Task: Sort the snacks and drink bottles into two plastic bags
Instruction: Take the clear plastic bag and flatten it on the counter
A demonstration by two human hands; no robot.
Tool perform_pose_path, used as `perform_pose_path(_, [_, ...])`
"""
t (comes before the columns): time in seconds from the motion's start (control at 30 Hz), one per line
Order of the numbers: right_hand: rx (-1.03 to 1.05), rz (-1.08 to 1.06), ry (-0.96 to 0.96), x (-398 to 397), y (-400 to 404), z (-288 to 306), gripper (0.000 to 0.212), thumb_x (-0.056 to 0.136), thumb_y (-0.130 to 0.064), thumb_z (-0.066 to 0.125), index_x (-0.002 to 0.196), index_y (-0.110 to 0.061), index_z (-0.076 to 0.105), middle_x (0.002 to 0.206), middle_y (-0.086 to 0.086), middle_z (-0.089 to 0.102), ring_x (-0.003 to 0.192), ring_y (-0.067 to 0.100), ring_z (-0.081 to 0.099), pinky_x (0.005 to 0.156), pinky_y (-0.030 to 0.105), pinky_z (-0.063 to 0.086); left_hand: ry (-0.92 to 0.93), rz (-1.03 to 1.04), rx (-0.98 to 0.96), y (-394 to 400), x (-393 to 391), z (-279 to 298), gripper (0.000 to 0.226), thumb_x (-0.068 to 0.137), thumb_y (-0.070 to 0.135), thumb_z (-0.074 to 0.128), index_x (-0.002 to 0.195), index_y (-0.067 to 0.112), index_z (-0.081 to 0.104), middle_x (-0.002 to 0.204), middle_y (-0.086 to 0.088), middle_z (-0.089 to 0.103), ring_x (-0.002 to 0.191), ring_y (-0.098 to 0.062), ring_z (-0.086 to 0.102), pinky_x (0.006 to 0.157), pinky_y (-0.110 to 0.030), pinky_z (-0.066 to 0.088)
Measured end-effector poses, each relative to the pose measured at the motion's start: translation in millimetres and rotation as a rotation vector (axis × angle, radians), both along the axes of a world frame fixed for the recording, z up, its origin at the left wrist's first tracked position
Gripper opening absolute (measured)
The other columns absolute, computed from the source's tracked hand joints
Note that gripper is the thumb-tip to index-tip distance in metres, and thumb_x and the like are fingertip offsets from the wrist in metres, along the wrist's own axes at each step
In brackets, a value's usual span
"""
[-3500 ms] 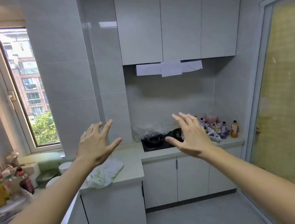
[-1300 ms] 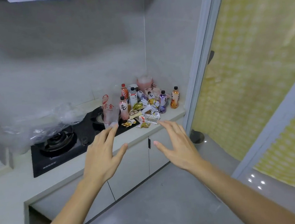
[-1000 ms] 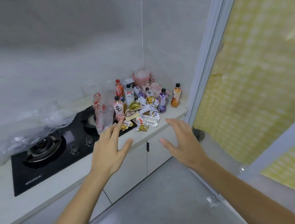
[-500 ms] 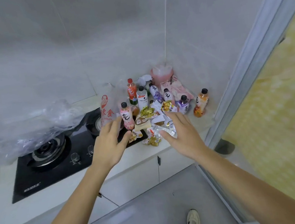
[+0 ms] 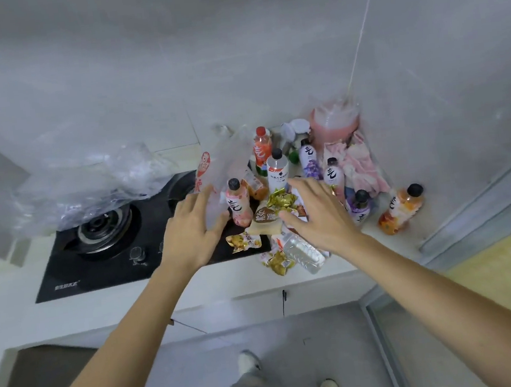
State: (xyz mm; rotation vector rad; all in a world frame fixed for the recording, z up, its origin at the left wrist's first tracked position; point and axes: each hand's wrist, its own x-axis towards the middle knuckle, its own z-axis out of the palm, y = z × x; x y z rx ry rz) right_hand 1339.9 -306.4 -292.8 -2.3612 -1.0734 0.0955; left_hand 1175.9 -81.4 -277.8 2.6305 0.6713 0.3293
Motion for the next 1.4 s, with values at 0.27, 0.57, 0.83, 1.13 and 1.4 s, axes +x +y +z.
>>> perform_pose_path(0.27, [-0.038, 0.042, -0.005, 44.9, 77.6, -2.3, 0.071, 0.097, -0.056, 0.054, 0.157, -0.023, 0.034, 0.154, -0.002, 0.040, 0.145, 0.021, 0.037, 0.114, 0.048, 0.041, -0.031, 0.012, -0.030, 64.9, 53.1, -15.6, 0.068, 0.096, 0.060, 0.041, 0.156, 0.029, 0.035, 0.141, -0.005, 0.054, 0.127, -0.028, 0.050, 0.094, -0.050, 0.051])
perform_pose_path(0.57, [-0.127, -0.022, 0.039, 98.0, 168.0, 0.0, 0.069, 0.096, -0.059, 0.051, 0.155, -0.028, 0.031, 0.160, -0.001, 0.033, 0.145, 0.029, 0.036, 0.105, 0.051, 0.047, 0.059, -0.035, -0.062, 155.4, 120.4, -24.9, 0.068, 0.099, 0.056, 0.042, 0.158, 0.025, 0.031, 0.145, -0.013, 0.049, 0.134, -0.035, 0.044, 0.104, -0.052, 0.045])
perform_pose_path(0.83, [-0.338, -0.021, -0.027, 155.7, 239.5, -31.8, 0.065, 0.098, -0.044, 0.056, 0.155, -0.019, 0.035, 0.156, 0.009, 0.039, 0.145, 0.033, 0.031, 0.117, 0.048, 0.034, 0.267, -0.028, -0.162, 202.4, 197.8, -50.3, 0.066, 0.101, 0.051, 0.047, 0.161, 0.035, 0.022, 0.152, -0.016, 0.038, 0.138, -0.040, 0.039, 0.104, -0.055, 0.044])
perform_pose_path(1.13, [-0.515, 0.210, -0.179, 183.2, 267.3, -54.1, 0.059, 0.091, -0.028, 0.067, 0.145, -0.016, 0.045, 0.145, 0.006, 0.053, 0.142, 0.028, 0.039, 0.124, 0.046, 0.021, 0.365, -0.174, 0.045, 224.4, 244.6, -76.4, 0.044, 0.096, 0.045, 0.061, 0.136, 0.025, 0.059, 0.163, 0.000, 0.031, 0.149, -0.025, 0.023, 0.111, -0.052, 0.041])
perform_pose_path(1.4, [-0.445, 0.236, -0.242, 180.4, 263.2, -57.9, 0.015, 0.086, -0.009, 0.069, 0.090, -0.023, 0.071, 0.101, -0.004, 0.062, 0.111, 0.023, 0.054, 0.116, 0.040, 0.032, 0.347, -0.303, -0.066, 236.8, 222.4, -74.8, 0.049, 0.095, 0.025, 0.065, 0.141, 0.023, 0.048, 0.142, -0.004, 0.053, 0.139, -0.024, 0.038, 0.105, -0.050, 0.046])
